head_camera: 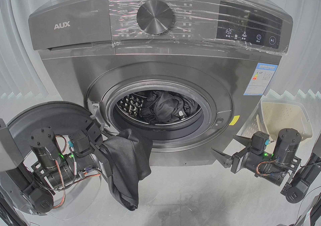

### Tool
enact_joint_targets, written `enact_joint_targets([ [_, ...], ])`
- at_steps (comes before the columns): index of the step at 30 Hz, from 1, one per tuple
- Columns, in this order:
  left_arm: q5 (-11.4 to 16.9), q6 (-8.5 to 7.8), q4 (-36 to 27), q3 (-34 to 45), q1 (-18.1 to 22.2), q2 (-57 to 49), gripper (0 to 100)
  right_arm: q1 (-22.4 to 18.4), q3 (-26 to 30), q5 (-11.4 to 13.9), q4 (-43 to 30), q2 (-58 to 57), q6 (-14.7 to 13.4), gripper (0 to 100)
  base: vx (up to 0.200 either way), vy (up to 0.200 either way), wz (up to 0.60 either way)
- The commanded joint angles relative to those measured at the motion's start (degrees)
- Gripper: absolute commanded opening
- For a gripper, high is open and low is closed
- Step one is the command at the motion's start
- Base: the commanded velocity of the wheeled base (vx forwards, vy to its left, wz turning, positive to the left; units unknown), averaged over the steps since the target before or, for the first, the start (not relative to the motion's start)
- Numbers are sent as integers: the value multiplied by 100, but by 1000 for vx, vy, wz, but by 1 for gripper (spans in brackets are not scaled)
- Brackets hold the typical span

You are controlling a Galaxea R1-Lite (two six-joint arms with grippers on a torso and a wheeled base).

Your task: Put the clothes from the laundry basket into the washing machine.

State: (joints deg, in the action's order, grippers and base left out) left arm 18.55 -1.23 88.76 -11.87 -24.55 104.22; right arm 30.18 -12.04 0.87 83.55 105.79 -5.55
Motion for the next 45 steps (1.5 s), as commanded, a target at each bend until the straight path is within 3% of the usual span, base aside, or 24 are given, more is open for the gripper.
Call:
enact_joint_targets([
  [1, -1, 0, 1, 10, -15, 55, 0, -4, 0, 10, 3, 3, 1, 100, 0, 0, 0],
  [15, -10, 9, 1, 45, -384, 310, 0, 31, 0, 10, 3, -6, 1, 100, 43, 0, 0],
  [18, -18, 114, 1, -61, -498, 424, 0, 40, 0, 1, 3, -23, 1, 100, 0, 0, 0],
  [19, -221, 193, 10, -333, -647, 696, 0, 102, 0, 10, 3, -23, 1, 100, 0, 0, 0],
  [21, -370, 281, 10, -579, -770, 943, 0, 128, 9, 10, 3, -15, 1, 100, 0, 0, 0],
  [26, -221, 273, 1, -1054, -753, 1382, 0, 137, 0, 10, 3, -23, 1, 100, 0, 0, 0],
  [30, -238, 448, 1, -1528, -779, 1681, 0, 128, 9, 19, 3, -58, 1, 100, 0, 0, 0],
  [34, -256, 440, 1, -1783, -929, 1909, 0, 128, -8, 19, 3, -50, 1, 100, 0, 0, 0],
  [37, -396, 440, 1, -2179, -1087, 2261, 0, 128, 0, 19, 3, -50, 1, 100, 0, 0, 0],
  [41, -801, 501, 1, -2943, -1096, 2648, 0, 128, 9, 19, 3, -67, 1, 100, 0, 0, 0],
  [42, -985, 563, 1, -3304, -1087, 2779, 0, 119, 9, 19, 3, -94, 1, 100, 0, 0, 0],
  [45, -1108, 721, -61, -3796, -1087, 2920, 0, 119, 0, 19, 3, -111, 1, 100, 0, 0, 0],
])
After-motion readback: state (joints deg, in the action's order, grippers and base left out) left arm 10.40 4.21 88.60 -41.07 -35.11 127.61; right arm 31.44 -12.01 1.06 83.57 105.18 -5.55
